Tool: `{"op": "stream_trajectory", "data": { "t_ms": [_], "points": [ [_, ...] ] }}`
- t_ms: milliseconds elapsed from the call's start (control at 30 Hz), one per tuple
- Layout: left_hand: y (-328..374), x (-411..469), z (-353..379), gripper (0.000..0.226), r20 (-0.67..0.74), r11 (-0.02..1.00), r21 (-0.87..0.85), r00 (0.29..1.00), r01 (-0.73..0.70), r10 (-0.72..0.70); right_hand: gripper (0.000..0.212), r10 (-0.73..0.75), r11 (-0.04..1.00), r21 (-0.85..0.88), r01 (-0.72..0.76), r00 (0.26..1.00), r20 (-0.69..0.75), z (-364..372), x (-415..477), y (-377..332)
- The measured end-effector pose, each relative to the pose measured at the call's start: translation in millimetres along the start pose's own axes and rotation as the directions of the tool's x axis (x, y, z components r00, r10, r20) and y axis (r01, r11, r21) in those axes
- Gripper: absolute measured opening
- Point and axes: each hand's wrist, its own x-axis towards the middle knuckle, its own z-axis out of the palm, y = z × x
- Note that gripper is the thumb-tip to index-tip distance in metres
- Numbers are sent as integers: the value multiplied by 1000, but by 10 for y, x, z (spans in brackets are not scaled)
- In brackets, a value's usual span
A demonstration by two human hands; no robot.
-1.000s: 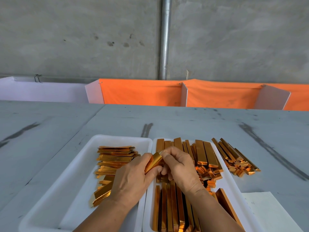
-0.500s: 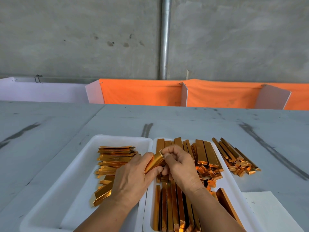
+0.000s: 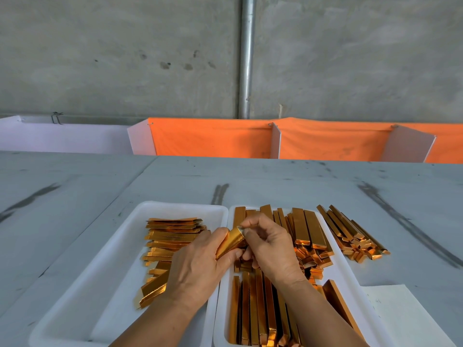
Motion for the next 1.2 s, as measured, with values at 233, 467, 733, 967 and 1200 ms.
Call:
{"op": "stream_trajectory", "data": {
  "t_ms": [233,467,733,967,1200],
  "points": [
    [-3,-4,8,50,-13,1000,-4,1000,-6,6,27,63,998,-5,-63,998,9,4,-14,-11],
    [-10,-1,22,52,-36,999,-40,999,0,-1,20,37,999,-2,-37,999,25,12,-33,-29],
    [-25,1,30,43,-16,1000,-29,1000,10,-11,21,-5,999,-41,6,1000,20,16,-40,-20],
    [-12,-1,6,49,-14,1000,-24,1000,-15,15,24,151,973,178,-144,988,-27,-32,12,-54],
    [-6,7,3,56,15,999,14,999,-33,33,19,338,819,450,-356,933,123,-80,43,-46]
  ]
}}
